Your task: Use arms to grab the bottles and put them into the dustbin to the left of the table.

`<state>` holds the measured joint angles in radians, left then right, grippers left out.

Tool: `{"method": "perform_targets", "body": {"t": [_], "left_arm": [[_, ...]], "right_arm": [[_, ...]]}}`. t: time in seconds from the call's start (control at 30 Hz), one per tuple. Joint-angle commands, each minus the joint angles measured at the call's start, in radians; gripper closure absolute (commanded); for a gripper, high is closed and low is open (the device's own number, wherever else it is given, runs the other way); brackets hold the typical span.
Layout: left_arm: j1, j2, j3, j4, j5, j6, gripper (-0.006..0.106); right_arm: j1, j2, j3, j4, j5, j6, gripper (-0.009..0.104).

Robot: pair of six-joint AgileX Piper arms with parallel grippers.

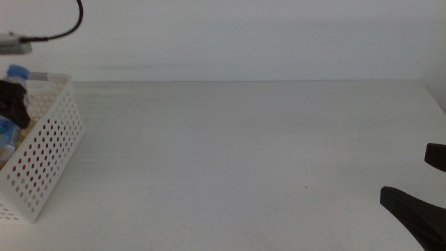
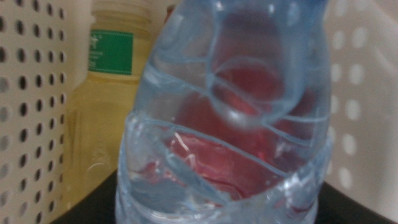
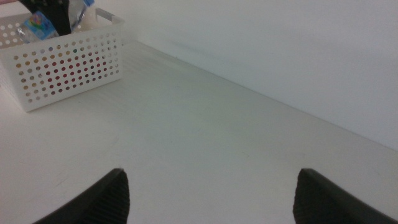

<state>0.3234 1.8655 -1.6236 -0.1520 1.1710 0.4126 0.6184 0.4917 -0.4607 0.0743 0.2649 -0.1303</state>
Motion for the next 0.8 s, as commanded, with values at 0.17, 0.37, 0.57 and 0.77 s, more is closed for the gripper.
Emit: {"method": "perform_targets", "body": {"t": [0.17,0.37,0.57,0.77], "left_arm": [[0.000,0.017,-0.039,-0.011,-0.037,-0.008,0.105],[0.000,0.025,-0.039,0.019,-0.039,-0.008,0.080],[-0.001,0.025,-0.040,0.020,-0.033,0.039,0.023],[-0.007,-0.006,-0.040,0.013,0.012,0.032,0.010]], "right_arm": [[-0.004,0.009,-0.028,-0.005,-0.072,-0.009,0.025],[-0.004,0.009,-0.028,-0.005,-0.072,-0.009,0.025],[-0.004,0.009,-0.028,-0.005,-0.072,-0.009,0.025],[-0.004,0.009,-0.028,-0.005,-0.072,-0.009,0.025]]}}
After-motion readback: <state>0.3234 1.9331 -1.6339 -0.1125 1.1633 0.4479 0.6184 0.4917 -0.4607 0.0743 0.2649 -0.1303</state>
